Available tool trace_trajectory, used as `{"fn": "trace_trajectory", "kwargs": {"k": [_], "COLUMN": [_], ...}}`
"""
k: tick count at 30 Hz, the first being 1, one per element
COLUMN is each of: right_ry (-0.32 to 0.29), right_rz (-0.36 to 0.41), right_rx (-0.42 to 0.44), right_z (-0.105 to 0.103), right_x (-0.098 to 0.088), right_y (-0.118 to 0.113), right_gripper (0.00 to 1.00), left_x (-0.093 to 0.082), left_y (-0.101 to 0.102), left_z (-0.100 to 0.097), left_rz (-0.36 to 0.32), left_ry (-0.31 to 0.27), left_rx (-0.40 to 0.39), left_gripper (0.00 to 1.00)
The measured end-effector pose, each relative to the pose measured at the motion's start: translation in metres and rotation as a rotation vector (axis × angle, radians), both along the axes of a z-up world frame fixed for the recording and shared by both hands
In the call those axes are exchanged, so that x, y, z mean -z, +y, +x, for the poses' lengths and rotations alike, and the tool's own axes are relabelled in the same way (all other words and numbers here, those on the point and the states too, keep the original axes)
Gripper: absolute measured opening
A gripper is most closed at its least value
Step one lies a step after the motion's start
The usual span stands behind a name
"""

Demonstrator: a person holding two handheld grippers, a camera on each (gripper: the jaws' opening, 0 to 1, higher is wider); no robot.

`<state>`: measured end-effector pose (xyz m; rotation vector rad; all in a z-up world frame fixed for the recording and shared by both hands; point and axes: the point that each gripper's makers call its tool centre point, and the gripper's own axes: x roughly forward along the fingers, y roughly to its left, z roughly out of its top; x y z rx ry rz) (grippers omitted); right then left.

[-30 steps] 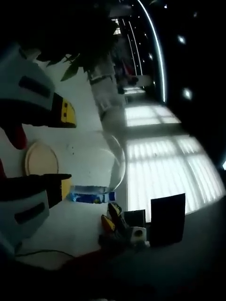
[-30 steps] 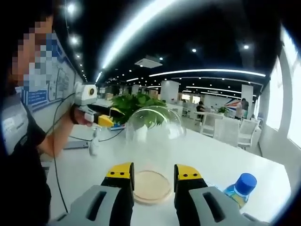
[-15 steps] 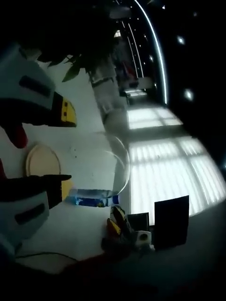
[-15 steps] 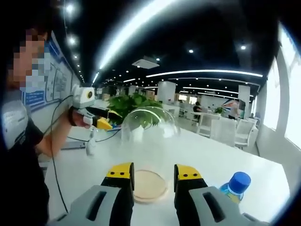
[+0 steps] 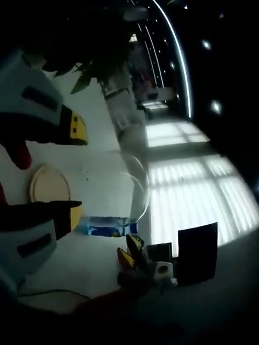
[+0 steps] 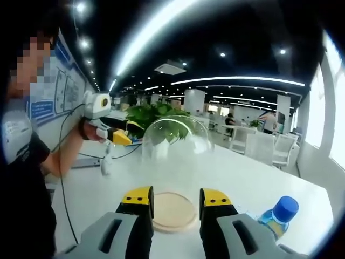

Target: Open the cover put in the Mizone put the cover back on

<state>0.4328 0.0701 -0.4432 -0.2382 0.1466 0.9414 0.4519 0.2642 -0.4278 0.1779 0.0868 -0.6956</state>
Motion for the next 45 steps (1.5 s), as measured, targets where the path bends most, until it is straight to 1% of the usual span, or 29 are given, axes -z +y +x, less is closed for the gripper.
{"fn": "trace_trajectory", "kwargs": {"k": [7, 10, 17, 19, 21, 24, 29, 33, 45], "right_ry": [0.007, 0.007, 0.005, 0.007, 0.012, 0.012, 0.018, 0.017, 0.028], "right_rz": [0.003, 0.007, 0.011, 0.012, 0.006, -0.004, 0.021, 0.018, 0.048], "right_rx": [0.003, 0.005, 0.009, 0.009, 0.017, 0.024, 0.017, 0.019, 0.011], "right_z": [0.0023, 0.0026, 0.0026, 0.0030, 0.0046, 0.0062, 0.0062, 0.0073, 0.0095], "right_x": [0.0014, 0.0008, 0.0000, 0.0004, 0.0021, 0.0042, 0.0019, 0.0027, 0.0016], "right_y": [-0.0025, -0.0032, -0.0044, -0.0043, -0.0047, -0.0066, -0.0073, -0.0074, -0.0062], "right_gripper": [0.28, 0.28, 0.28, 0.28, 0.28, 0.29, 0.29, 0.29, 0.31], "left_x": [-0.0004, -0.0014, -0.0016, 0.0010, 0.0029, 0.0018, -0.0001, 0.0007, 0.0042], "left_y": [0.0013, 0.0020, 0.0005, -0.0018, -0.0028, -0.0018, 0.0023, 0.0048, 0.0010], "left_z": [0.0003, 0.0012, 0.0005, 0.0011, 0.0009, 0.0010, 0.0023, 0.0035, 0.0031], "left_rz": [-0.004, -0.024, -0.025, -0.022, -0.013, -0.019, -0.029, -0.026, -0.026], "left_ry": [0.001, 0.006, 0.004, 0.009, 0.011, 0.010, 0.007, 0.009, 0.018], "left_rx": [0.005, 0.008, 0.013, 0.015, 0.018, 0.018, 0.011, 0.008, 0.031], "left_gripper": [0.36, 0.37, 0.38, 0.38, 0.38, 0.38, 0.39, 0.39, 0.42]}}
